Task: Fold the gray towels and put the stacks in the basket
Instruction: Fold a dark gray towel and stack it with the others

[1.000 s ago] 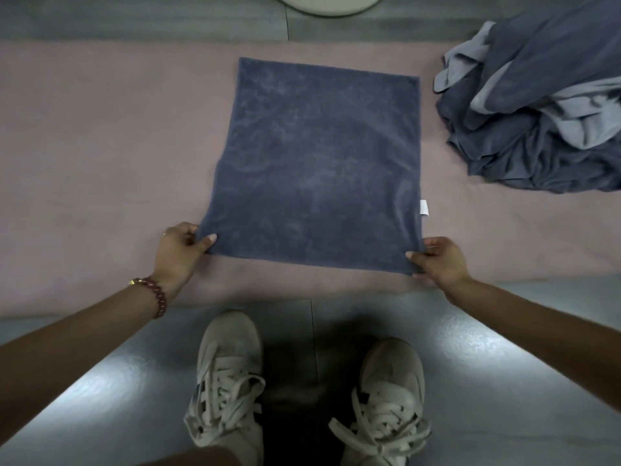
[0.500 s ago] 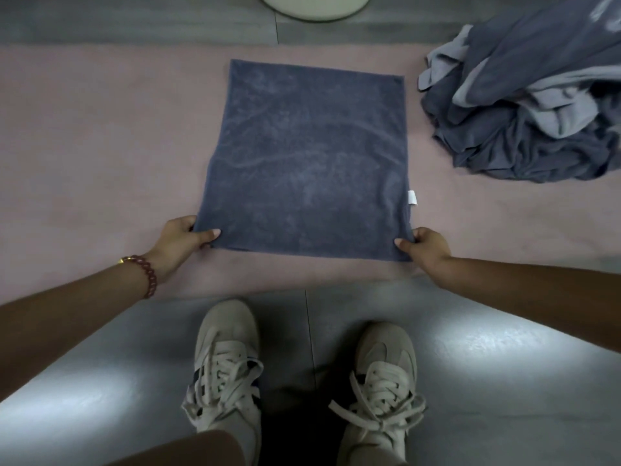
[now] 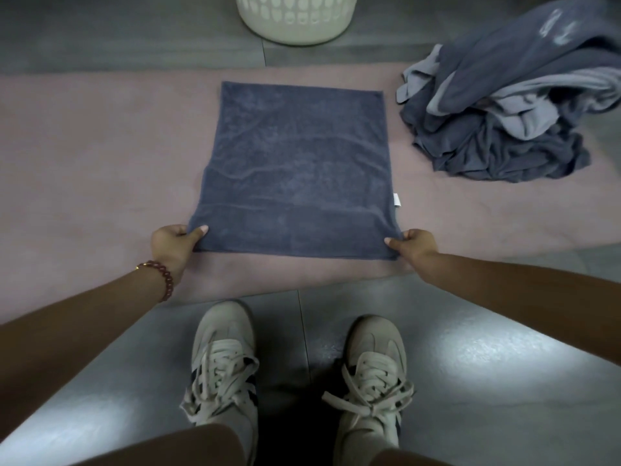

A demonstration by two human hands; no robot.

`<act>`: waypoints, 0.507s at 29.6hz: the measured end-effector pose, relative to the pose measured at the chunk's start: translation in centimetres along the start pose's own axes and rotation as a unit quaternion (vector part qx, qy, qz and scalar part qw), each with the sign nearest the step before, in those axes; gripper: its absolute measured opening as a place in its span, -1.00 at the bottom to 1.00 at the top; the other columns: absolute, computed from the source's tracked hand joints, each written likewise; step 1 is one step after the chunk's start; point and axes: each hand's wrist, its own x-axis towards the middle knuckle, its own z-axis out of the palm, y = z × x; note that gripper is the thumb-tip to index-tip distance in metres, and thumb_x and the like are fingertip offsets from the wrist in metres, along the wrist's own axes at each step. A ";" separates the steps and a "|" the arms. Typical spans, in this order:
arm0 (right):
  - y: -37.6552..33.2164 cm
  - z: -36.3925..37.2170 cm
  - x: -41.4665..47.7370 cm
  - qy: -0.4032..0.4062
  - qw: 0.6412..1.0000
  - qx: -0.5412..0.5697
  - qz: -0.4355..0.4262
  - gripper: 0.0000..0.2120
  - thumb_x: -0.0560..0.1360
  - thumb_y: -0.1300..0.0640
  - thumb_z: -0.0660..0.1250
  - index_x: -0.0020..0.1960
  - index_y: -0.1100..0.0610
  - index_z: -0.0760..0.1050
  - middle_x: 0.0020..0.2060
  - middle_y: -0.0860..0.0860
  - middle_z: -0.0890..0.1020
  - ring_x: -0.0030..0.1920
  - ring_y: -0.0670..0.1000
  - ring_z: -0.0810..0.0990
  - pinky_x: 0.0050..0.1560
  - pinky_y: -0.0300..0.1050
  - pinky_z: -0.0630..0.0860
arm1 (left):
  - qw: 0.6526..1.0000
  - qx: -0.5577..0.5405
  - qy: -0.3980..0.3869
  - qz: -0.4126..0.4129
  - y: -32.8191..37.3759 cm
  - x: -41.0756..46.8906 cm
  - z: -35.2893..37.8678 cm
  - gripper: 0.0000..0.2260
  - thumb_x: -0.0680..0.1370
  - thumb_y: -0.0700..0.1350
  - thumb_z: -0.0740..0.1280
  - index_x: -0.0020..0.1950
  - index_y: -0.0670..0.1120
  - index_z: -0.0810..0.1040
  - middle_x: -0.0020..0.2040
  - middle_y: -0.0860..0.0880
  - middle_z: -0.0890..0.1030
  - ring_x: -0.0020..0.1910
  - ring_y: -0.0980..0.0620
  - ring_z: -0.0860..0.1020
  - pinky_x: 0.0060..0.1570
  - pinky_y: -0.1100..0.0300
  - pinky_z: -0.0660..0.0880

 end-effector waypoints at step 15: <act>-1.8 1.7 -0.8 -0.011 0.999 0.017 -0.051 -0.84 0.46 0.29 0.35 0.02 0.20 0.45 -0.13 0.06 0.51 -0.10 0.05 0.49 -0.19 -0.09 0.40 | 0.999 -0.047 0.025 -0.010 -0.1 0.3 0.2 -0.79 0.46 -0.10 0.44 -0.35 -0.04 0.52 -0.54 0.14 0.53 -0.36 0.08 0.45 -0.29 0.24 0.44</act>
